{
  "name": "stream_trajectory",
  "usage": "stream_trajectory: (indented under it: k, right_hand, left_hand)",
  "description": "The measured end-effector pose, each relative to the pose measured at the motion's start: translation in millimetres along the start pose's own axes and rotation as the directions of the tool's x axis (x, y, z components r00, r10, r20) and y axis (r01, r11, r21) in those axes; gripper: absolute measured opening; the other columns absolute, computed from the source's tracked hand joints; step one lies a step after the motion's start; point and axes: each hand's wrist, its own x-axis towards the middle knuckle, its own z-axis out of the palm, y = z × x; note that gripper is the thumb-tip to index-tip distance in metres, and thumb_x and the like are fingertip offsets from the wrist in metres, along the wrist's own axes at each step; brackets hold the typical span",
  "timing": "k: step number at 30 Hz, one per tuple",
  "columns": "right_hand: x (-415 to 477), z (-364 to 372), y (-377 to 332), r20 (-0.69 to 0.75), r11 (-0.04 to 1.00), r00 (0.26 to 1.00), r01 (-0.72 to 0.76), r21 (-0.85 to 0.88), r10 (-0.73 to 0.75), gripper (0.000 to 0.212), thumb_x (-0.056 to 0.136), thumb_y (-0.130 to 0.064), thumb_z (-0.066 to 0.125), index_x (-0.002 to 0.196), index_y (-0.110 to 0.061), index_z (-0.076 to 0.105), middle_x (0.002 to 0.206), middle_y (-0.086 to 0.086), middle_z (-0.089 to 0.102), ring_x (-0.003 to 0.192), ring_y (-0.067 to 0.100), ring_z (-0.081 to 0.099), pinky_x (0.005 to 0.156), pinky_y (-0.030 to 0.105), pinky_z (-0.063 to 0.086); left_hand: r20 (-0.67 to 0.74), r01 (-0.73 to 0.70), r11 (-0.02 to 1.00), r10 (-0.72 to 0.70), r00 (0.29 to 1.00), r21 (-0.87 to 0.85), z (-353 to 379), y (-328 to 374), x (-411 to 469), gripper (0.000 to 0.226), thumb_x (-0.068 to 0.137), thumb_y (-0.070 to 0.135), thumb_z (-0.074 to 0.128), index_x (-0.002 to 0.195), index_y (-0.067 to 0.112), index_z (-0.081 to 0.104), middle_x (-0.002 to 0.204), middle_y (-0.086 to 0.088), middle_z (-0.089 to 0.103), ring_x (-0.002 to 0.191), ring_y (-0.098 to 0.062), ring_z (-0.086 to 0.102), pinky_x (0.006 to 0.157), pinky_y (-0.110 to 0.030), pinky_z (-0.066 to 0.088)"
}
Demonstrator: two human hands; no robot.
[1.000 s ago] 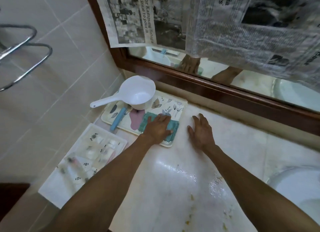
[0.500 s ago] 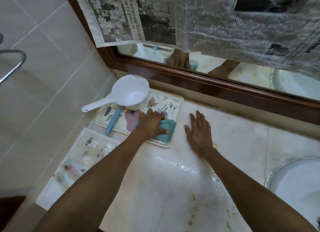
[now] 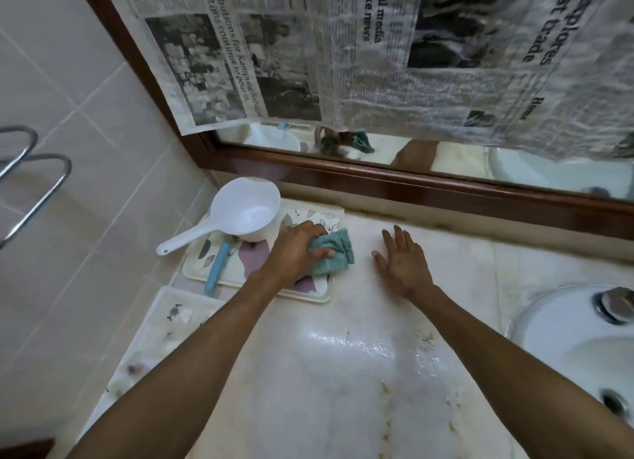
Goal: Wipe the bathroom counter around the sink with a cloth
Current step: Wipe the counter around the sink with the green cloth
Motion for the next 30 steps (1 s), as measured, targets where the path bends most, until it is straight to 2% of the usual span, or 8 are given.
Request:
stream_trajectory:
  k: [6, 12, 14, 18, 20, 23, 25, 30]
  right_hand:
    - [-29, -37, 54, -0.076, 0.985, 0.983, -0.169, -0.021, 0.167, 0.062, 0.102, -0.049, 0.03, 0.153, -0.014, 0.027, 0.162, 0.017, 0.018, 0.148, 0.033, 0.019, 0.118, 0.047, 0.023]
    - [-57, -37, 115, -0.081, 0.961, 0.958, -0.277, -0.009, 0.275, 0.061, 0.102, -0.047, 0.033, 0.152, -0.011, 0.029, 0.16, 0.019, 0.021, 0.147, 0.035, 0.023, 0.117, 0.047, 0.025]
    - [-60, -31, 130, -0.062, 0.957, 0.956, -0.289, -0.007, 0.288, 0.06, 0.102, -0.046, 0.033, 0.151, -0.011, 0.029, 0.16, 0.018, 0.022, 0.146, 0.035, 0.023, 0.116, 0.048, 0.026]
    - [-64, -21, 155, -0.046, 0.952, 0.952, -0.305, -0.015, 0.304, 0.059, 0.102, -0.046, 0.032, 0.151, -0.013, 0.029, 0.161, 0.016, 0.02, 0.149, 0.032, 0.018, 0.118, 0.051, 0.019]
    - [-67, -19, 169, -0.037, 0.95, 0.95, -0.31, -0.036, 0.309, 0.06, 0.102, -0.047, 0.03, 0.151, -0.013, 0.028, 0.161, 0.016, 0.019, 0.149, 0.031, 0.015, 0.118, 0.052, 0.015]
    - [-72, -16, 188, 0.006, 0.962, 0.964, -0.263, -0.071, 0.265, 0.073, 0.094, -0.059, 0.016, 0.153, -0.017, 0.023, 0.163, 0.012, 0.015, 0.15, 0.028, 0.012, 0.119, 0.053, 0.012]
    - [-75, -11, 196, -0.002, 0.972, 0.973, -0.231, -0.049, 0.231, 0.076, 0.091, -0.062, 0.01, 0.155, -0.022, 0.02, 0.164, 0.009, 0.013, 0.15, 0.027, 0.012, 0.118, 0.055, 0.013]
    - [-78, -1, 203, -0.062, 0.974, 0.975, -0.217, -0.069, 0.213, 0.067, 0.097, -0.058, 0.017, 0.156, -0.026, 0.015, 0.165, 0.006, 0.011, 0.151, 0.024, 0.011, 0.119, 0.052, 0.016]
  left_hand:
    - [0.035, 0.015, 0.946, -0.004, 0.999, -0.323, 6, 70, 31, 0.021, 0.084, 0.043, 0.075, 0.094, 0.026, 0.068, 0.091, 0.01, 0.066, 0.082, -0.009, 0.061, 0.068, -0.028, 0.046]
    - [0.183, 0.068, 0.932, -0.002, 0.983, -0.357, 67, 107, 54, 0.024, 0.086, 0.047, 0.074, 0.088, 0.025, 0.064, 0.086, 0.008, 0.068, 0.076, -0.012, 0.064, 0.061, -0.03, 0.045]
    - [0.193, 0.081, 0.948, -0.022, 0.981, -0.307, 87, 106, 62, 0.029, 0.087, 0.05, 0.071, 0.09, 0.023, 0.064, 0.09, 0.003, 0.07, 0.084, -0.02, 0.066, 0.069, -0.037, 0.05]
    - [0.02, 0.049, 0.991, -0.052, 0.998, 0.125, 118, 92, 71, 0.046, 0.096, 0.053, 0.054, 0.13, 0.022, 0.059, 0.133, -0.008, 0.054, 0.126, -0.03, 0.046, 0.101, -0.045, 0.038]
    - [0.007, -0.063, 0.989, 0.063, 0.998, 0.134, 135, 93, 62, 0.054, 0.098, 0.053, 0.042, 0.137, 0.017, 0.055, 0.141, -0.012, 0.049, 0.131, -0.033, 0.043, 0.107, -0.048, 0.033]
    - [0.223, -0.257, 0.947, 0.212, 0.951, 0.194, 168, 86, 38, 0.066, 0.099, 0.06, 0.024, 0.153, 0.026, 0.039, 0.164, -0.004, 0.03, 0.152, -0.027, 0.022, 0.122, -0.05, 0.012]
    - [0.279, -0.27, 0.934, 0.201, 0.939, 0.235, 178, 76, 33, 0.066, 0.1, 0.061, 0.016, 0.159, 0.032, 0.023, 0.169, 0.003, 0.014, 0.157, -0.02, 0.006, 0.125, -0.045, -0.003]
    - [0.209, -0.207, 0.933, 0.148, 0.967, 0.295, 171, 64, 52, 0.063, 0.103, 0.058, 0.019, 0.16, 0.029, 0.024, 0.169, -0.002, 0.015, 0.156, -0.021, 0.011, 0.124, -0.045, 0.001]
